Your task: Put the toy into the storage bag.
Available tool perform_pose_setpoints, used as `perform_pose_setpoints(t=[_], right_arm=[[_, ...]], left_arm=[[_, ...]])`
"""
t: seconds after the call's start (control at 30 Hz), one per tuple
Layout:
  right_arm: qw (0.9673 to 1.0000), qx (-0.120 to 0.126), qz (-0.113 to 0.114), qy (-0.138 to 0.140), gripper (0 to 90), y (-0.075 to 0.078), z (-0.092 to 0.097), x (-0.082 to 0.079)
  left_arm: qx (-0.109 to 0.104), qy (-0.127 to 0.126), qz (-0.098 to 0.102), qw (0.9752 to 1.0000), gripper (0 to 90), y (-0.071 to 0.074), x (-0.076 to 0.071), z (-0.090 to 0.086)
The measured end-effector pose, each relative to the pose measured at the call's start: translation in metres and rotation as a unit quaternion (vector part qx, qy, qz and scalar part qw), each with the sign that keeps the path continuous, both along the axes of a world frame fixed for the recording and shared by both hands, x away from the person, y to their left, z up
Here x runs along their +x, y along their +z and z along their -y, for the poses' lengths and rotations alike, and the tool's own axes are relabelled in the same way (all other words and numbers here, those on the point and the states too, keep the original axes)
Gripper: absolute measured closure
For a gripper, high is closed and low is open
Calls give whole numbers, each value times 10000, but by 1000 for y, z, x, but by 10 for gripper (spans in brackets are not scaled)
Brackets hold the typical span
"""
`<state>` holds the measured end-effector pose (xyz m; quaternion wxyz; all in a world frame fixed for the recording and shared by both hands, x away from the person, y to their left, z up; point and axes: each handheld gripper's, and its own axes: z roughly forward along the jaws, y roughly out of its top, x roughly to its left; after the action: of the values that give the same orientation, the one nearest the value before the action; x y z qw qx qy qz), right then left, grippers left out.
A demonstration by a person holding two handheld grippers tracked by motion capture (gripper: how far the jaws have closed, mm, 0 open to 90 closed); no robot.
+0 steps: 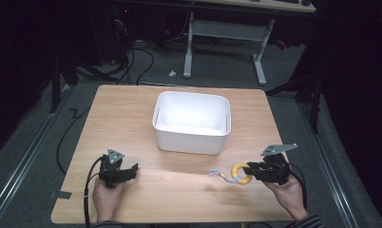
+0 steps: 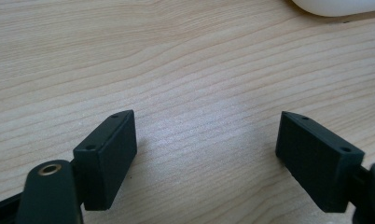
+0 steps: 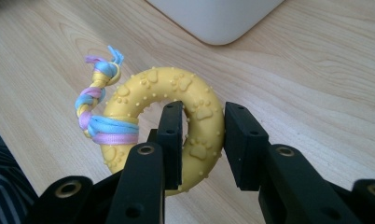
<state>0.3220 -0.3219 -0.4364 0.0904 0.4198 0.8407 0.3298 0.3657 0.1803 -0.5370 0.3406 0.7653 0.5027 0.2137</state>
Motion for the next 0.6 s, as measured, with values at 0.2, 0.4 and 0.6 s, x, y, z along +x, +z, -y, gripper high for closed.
perform_pose_setpoints(t=[0.2,0.4,0.6], right_arm=[[9999,31,81,53,693,10,3,-2],[9999,129,91,24,694,20,6,-1],[9998,182,82,69,694,30,8,2]], left_arm=[[0,0,0,10000,209,0,0,0],[-1,1,0,10000,209,0,0,0],[-2,1,0,10000,209,0,0,0]])
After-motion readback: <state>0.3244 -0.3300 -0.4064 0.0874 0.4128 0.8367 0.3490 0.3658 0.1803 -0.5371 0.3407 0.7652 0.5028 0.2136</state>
